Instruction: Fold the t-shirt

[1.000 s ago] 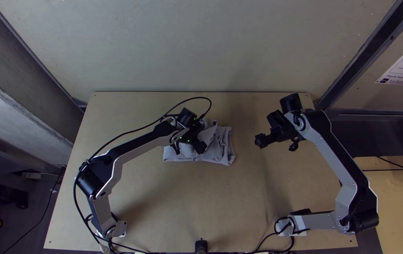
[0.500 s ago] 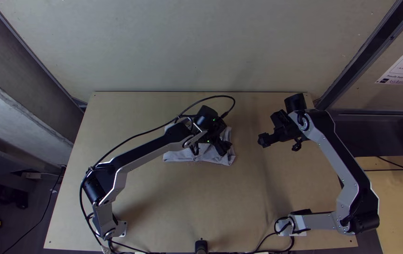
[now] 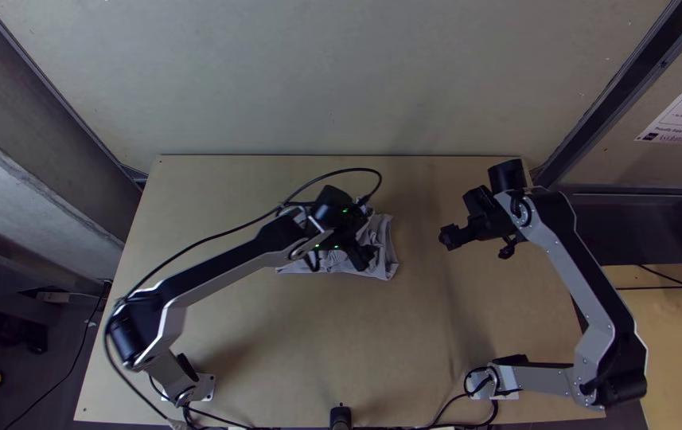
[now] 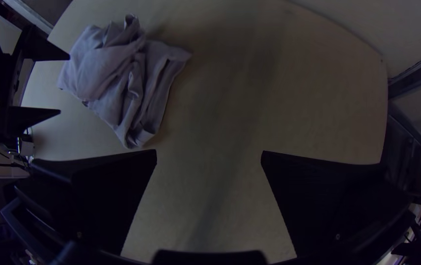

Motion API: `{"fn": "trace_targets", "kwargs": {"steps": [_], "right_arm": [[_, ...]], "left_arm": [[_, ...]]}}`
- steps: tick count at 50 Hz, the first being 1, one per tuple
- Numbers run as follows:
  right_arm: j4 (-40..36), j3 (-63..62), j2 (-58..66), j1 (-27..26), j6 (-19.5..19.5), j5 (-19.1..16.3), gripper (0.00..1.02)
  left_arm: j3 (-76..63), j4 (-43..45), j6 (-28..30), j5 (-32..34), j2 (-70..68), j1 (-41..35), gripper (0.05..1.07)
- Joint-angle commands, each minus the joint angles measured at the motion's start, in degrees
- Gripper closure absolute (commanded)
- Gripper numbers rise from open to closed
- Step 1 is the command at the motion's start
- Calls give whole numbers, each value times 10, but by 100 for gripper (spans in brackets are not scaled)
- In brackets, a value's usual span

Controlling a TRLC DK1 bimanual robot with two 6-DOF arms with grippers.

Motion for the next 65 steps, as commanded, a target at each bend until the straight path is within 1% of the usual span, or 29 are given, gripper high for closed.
{"fn": "trace_targets", "kwargs": {"steps": [1, 4, 9, 14, 19, 25, 28, 33, 36, 42, 47, 49, 52, 56, 59, 61, 65], "right_arm": [[7, -17, -34, 2, 9, -1, 5], [16, -26, -49, 0, 9, 5, 5], [45, -47, -84, 4, 11, 47, 5], [87, -75, -125, 5, 12, 77, 5], [119, -105, -160, -4, 20, 92, 5], [164, -151, -214, -4, 31, 135, 5], [192, -176, -246, -10, 39, 146, 5], [231, -209, -296, -26, 46, 161, 5], [251, -227, -322, -34, 47, 179, 5], [304, -279, -381, -34, 37, 230, 5], [341, -320, -425, -45, 35, 250, 7], [363, -340, -444, -54, 30, 252, 7], [390, -364, -473, -68, 25, 256, 7], [417, -393, -507, -77, 14, 264, 7], [450, -415, -543, -77, -9, 273, 7], [473, -428, -567, -81, -27, 275, 7], [481, -428, -584, -99, -37, 280, 7]], "left_arm": [[-55, 10, 15, -26, -77, 8, 10], [-80, 18, 24, -31, -104, 20, 10], [-112, 20, 40, -39, -146, 51, 10], [-147, 32, 57, -42, -194, 90, 10], [-192, 51, 71, -44, -241, 130, 10], [-255, 75, 76, -44, -298, 191, 10], [-287, 88, 86, -43, -330, 218, 10], [-354, 133, 123, -44, -395, 252, 10], [-391, 162, 133, -43, -430, 274, 10], [-447, 194, 139, -42, -485, 317, 10], [-492, 226, 141, -37, -528, 358, 10], [-511, 242, 142, -34, -545, 378, 10], [-532, 259, 142, -12, -565, 418, 10], [-542, 255, 142, 59, -579, 490, 10], [-562, 266, 161, 94, -600, 532, 10], [-585, 305, 163, 107, -615, 548, 10], [-626, 355, 163, 127, -643, 584, 10]]}}
